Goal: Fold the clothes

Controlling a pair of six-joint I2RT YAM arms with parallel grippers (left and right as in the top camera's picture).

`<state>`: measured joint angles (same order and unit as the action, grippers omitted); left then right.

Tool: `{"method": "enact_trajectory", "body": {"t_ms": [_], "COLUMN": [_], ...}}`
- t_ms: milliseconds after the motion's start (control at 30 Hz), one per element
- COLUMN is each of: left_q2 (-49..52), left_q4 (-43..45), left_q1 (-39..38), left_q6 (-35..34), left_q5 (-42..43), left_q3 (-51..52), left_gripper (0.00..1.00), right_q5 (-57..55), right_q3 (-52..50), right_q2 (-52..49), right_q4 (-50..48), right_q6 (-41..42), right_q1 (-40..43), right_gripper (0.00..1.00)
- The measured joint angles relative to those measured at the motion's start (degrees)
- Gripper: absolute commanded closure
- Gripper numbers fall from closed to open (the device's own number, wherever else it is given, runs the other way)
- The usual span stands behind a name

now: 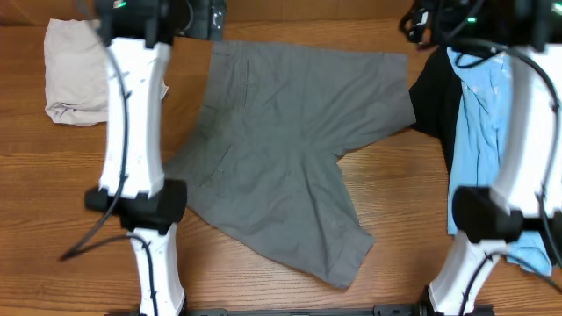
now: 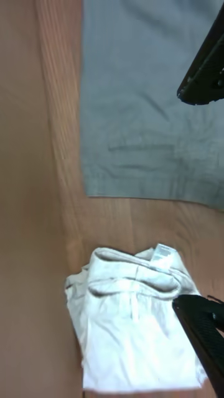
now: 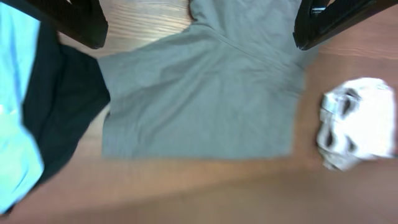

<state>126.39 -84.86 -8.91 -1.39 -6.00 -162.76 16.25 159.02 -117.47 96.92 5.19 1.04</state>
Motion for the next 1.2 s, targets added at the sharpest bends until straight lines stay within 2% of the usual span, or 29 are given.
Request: {"method": "enact_trajectory", "body": {"t_ms": [267, 433, 567, 667, 800, 867, 933, 967, 1000, 1200], "left_q2": [-6.3, -7.0, -7.4, -7.6, -7.7, -7.7, -7.8, -7.8, -7.8, -7.8], "left_q4": [-11.2, -11.8, -11.8, -11.8, -11.8, -11.8, -11.8, -11.5, -11.1, -9.6], "left_q1": [0.0, 0.0, 0.0, 0.0, 0.0, 0.0, 0.0, 0.0, 0.0, 0.0], "left_q6": [0.0, 0.0, 0.0, 0.0, 0.0, 0.0, 0.0, 0.0, 0.0, 0.0], "left_q5": [1.6, 4.2, 5.4, 5.6, 5.3, 5.3, 5.3, 5.3, 5.3, 5.3], "left_q3": [-0.4, -0.1, 0.0, 0.4, 1.5, 1.8, 3.0, 3.4, 4.0, 7.8], "left_gripper": [0.0, 0.0, 0.0, 0.0, 0.0, 0.0, 0.0, 0.0, 0.0, 0.0], "right_q5": [0.0, 0.1, -0.2, -1.6, -2.6, -2.5, -0.5, 0.6, 2.4, 11.3], "right_q3": [-0.3, -11.8, -27.7, -44.0, -67.1, -74.8, -87.2, -89.9, -95.2, -113.2], "right_q2": [15.0, 26.2, 35.6, 42.2, 47.0, 47.6, 48.5, 48.7, 49.9, 49.9], "right_q4": [0.1, 0.1, 0.2, 0.2, -1.0, -2.2, -7.0, -9.4, -14.6, -27.1], "right_q6": [4.6, 7.2, 10.0, 13.6, 19.3, 20.8, 22.4, 22.8, 23.3, 24.3], "right_q1": [-1.3, -3.7, -4.1, -4.1, -4.1, -4.1, -4.1, -4.1, -4.1, -4.3], "right_gripper": [0.0, 0.0, 0.0, 0.0, 0.0, 0.02, 0.06, 0.07, 0.07, 0.09]}}
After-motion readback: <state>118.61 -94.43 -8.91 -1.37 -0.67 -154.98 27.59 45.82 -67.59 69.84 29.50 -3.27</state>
